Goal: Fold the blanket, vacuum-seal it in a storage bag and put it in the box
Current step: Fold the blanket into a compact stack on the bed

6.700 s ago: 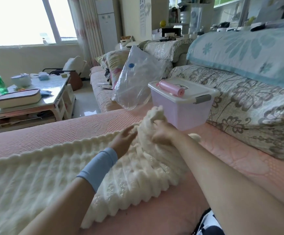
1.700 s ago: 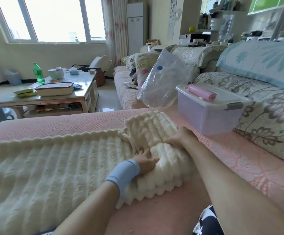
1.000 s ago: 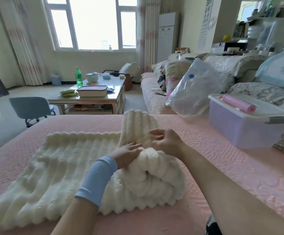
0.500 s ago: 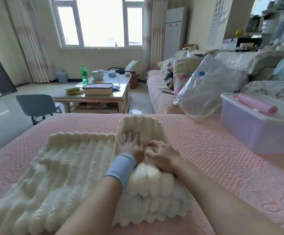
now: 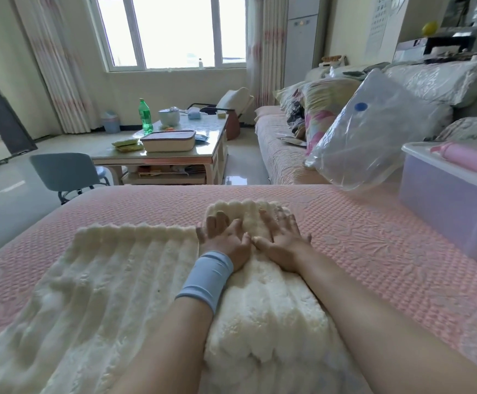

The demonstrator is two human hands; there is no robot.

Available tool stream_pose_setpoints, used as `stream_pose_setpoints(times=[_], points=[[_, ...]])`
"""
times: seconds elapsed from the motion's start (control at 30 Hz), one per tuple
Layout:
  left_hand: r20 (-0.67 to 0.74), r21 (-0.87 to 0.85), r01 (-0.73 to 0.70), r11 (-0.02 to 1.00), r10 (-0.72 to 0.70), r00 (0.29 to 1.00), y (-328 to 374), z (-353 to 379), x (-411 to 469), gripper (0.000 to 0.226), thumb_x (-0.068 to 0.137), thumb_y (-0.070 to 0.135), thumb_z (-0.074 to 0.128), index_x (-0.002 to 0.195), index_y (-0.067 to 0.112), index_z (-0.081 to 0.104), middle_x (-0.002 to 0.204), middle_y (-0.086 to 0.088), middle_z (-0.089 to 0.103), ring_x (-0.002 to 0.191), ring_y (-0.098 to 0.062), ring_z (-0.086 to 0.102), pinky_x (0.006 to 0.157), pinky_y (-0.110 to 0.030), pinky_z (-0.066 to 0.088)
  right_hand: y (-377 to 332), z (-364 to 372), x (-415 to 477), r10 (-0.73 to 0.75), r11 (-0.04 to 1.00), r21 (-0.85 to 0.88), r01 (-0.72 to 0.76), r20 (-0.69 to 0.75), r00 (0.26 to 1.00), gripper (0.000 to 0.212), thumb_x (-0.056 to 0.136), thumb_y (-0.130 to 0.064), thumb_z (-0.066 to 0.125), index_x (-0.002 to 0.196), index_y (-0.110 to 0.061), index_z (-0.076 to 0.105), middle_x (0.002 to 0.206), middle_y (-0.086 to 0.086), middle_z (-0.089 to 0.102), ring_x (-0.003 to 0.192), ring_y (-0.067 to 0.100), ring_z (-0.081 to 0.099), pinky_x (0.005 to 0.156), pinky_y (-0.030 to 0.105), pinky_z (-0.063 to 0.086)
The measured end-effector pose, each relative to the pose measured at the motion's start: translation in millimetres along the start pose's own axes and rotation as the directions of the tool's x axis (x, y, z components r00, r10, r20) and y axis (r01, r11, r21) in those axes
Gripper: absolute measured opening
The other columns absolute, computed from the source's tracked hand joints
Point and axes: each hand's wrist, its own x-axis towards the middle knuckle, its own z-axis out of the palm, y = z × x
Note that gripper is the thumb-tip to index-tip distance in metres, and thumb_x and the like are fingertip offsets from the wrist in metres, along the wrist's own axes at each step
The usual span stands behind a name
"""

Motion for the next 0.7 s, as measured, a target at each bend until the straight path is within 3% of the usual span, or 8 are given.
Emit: stream_pose_setpoints(times=[0.1,0.17,0.27,0.37,0.47,0.53,0.7], points=[[0.021,-0.063,-0.039,0.997,0.040,0.999,-4.2,12.0,16.3,0.063,0.090,0.059,0.030,0.148,0.035,0.024,0.163,0.004,-0.006,0.148,-0.024,-0.013,0.117,-0.052,-0.008,12.1,2.4,8.9,-0.004,0.999,0.037,0.002,0.072,0.997,0.079,0.094,-0.069,0.037,0.153,-0.052,-0.013,0.163,-0.004,-0.029,0.151,0.023,-0.024,0.122,0.053,-0.007],[0.122,-0.211,0.038,0.977,-0.012,0.992,-10.7,16.7,23.2,0.072,0.087,0.063,0.033,0.150,0.033,0.019,0.162,-0.002,0.013,0.149,-0.027,0.006,0.120,-0.049,0.009,15.3,5.4,13.6,-0.026,0.999,0.034,0.023,0.102,0.994,0.078,0.094,-0.069,0.036,0.154,-0.050,-0.009,0.164,-0.003,-0.025,0.150,0.022,-0.026,0.123,0.047,-0.010],[0.211,-0.309,0.135,0.941,-0.071,0.975,-18.0,17.4,24.7,0.070,0.084,0.067,0.036,0.146,0.037,0.022,0.153,-0.008,0.033,0.140,-0.031,0.031,0.113,-0.046,0.028,17.8,8.8,17.5,-0.001,0.999,0.048,-0.005,0.128,0.992,0.076,0.091,-0.073,0.037,0.155,-0.053,0.001,0.166,-0.005,-0.020,0.151,0.021,-0.025,0.123,0.050,-0.008],[0.247,-0.324,0.126,0.938,-0.045,0.968,-15.2,9.3,16.2,0.072,0.088,0.066,0.037,0.151,0.038,0.017,0.160,-0.002,0.020,0.147,-0.028,0.018,0.118,-0.046,0.019,15.2,9.7,13.0,0.007,1.000,0.010,-0.008,0.099,0.995,0.078,0.090,-0.073,0.039,0.155,-0.053,0.001,0.166,-0.005,-0.019,0.151,0.023,-0.023,0.123,0.053,-0.003],[0.359,-0.223,0.112,0.968,-0.026,0.933,-11.8,-3.2,1.8,0.073,0.094,0.057,0.037,0.155,0.030,0.008,0.163,-0.001,0.001,0.150,-0.026,-0.001,0.121,-0.044,0.004,7.1,4.3,0.2,0.004,0.998,-0.059,0.000,0.075,0.997,0.080,0.092,-0.071,0.040,0.156,-0.048,-0.003,0.165,-0.004,-0.025,0.151,0.025,-0.025,0.124,0.053,-0.001],[0.433,-0.188,0.118,0.975,-0.026,0.901,-12.1,-14.5,-13.8,0.073,0.095,0.050,0.040,0.155,0.025,0.009,0.163,-0.003,0.003,0.150,-0.026,0.002,0.121,-0.042,0.006,0.6,0.6,-15.0,0.028,0.998,-0.058,-0.023,0.085,0.996,0.078,0.095,-0.068,0.039,0.157,-0.046,-0.002,0.166,-0.002,-0.022,0.152,0.027,-0.020,0.124,0.053,-0.001],[0.504,-0.351,0.170,0.921,0.033,0.863,-9.1,-34.7,-76.6,0.071,0.091,0.048,0.042,0.153,0.019,0.024,0.161,-0.009,0.017,0.147,-0.026,0.016,0.120,-0.040,0.014,-15.0,-14.6,-63.3,-0.010,0.998,0.066,-0.002,0.186,0.983,0.072,0.094,-0.063,0.041,0.156,-0.048,0.007,0.168,0.001,-0.006,0.154,0.029,-0.004,0.123,0.057,0.001]])
